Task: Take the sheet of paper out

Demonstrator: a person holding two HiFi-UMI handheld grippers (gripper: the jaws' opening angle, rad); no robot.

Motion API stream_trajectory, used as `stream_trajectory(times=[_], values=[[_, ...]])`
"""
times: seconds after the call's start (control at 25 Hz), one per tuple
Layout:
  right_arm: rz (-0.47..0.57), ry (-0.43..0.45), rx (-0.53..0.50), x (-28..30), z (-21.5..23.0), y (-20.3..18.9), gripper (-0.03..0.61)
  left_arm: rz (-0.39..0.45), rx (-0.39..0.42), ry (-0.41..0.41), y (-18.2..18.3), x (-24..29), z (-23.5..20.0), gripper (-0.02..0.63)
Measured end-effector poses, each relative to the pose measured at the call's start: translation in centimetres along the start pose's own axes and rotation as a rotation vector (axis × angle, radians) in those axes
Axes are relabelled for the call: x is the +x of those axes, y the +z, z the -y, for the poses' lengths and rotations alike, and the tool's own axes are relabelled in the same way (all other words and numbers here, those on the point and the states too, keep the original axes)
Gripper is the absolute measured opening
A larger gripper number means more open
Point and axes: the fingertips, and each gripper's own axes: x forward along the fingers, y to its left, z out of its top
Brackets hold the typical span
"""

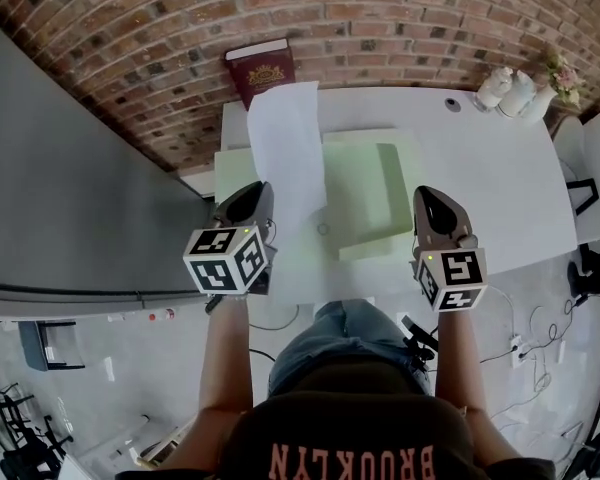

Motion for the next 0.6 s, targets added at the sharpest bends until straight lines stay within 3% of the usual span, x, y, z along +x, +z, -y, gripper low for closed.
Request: stream_trajectory(times=[0.6], values=[[0.154, 0.042, -0.044, -0.8, 3.5, 6.5, 0.000, 0.344, 0.172, 0.113, 9.0, -2.8, 4.6, 0.025]])
